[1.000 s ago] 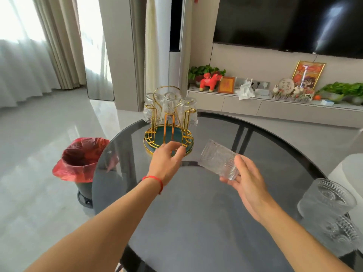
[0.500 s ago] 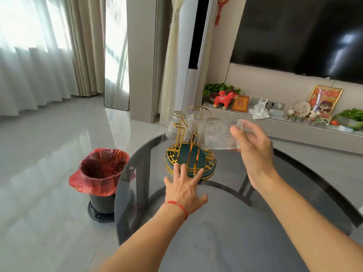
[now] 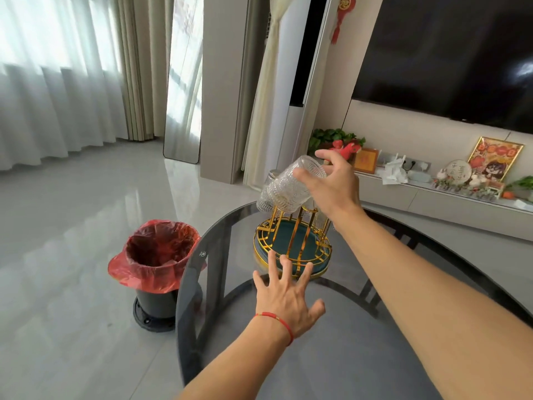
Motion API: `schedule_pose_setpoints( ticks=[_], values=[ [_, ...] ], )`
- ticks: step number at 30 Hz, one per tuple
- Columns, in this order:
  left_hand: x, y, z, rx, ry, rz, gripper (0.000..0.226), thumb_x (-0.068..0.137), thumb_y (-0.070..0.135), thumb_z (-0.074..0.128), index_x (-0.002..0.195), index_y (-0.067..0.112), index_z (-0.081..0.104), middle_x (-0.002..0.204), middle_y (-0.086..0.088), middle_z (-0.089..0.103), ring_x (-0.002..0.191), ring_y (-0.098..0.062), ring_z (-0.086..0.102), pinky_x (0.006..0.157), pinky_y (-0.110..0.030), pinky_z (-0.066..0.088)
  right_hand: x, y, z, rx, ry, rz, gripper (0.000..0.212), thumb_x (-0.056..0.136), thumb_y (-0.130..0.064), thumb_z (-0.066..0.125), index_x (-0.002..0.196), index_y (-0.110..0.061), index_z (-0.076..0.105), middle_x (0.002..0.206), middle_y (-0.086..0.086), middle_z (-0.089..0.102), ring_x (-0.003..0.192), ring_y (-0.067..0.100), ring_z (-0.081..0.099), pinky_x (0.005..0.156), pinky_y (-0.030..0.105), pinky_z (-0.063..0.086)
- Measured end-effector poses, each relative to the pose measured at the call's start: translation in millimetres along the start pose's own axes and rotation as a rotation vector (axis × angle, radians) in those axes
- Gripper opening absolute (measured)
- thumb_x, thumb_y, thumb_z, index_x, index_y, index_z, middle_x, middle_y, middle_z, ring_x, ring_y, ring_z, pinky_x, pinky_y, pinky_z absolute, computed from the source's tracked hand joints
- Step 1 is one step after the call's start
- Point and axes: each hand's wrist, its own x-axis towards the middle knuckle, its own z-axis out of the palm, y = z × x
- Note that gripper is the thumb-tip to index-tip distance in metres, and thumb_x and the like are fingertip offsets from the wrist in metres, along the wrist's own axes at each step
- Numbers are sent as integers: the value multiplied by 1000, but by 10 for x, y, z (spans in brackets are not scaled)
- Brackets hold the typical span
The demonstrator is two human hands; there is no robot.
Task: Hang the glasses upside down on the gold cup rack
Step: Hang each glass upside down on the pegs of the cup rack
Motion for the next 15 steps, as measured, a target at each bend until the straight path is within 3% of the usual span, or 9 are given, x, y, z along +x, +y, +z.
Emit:
schedule_pose_setpoints(
  ticks=[9, 12, 15],
  values=[
    [-9, 18, 5, -13, 10, -12, 85, 89, 76, 26, 161, 38, 3, 170, -18, 4, 152, -52, -18, 117, -77, 9, -12, 174, 198, -107, -82, 24, 60, 80, -49, 77, 131, -19, 70, 137, 3, 69, 126, 20, 61, 87, 26, 40],
    [-11, 10, 0, -6, 8, -11, 85, 89, 75, 27, 161, 38, 2, 170, -19, 4, 152, -52, -18, 117, -76, 10, -17, 201, 252, -137, -110, 34, 59, 81, -50, 75, 131, -19, 70, 136, 5, 69, 125, 21, 62, 87, 28, 43],
    [-10, 8, -7, 2, 5, -8, 84, 90, 74, 28, 162, 38, 1, 170, -19, 3, 152, -52, -18, 117, -76, 10, -56, 207, 297, -160, -151, 8, 59, 84, -49, 74, 134, -19, 69, 141, 5, 68, 130, 24, 61, 99, 36, 50]
  ],
)
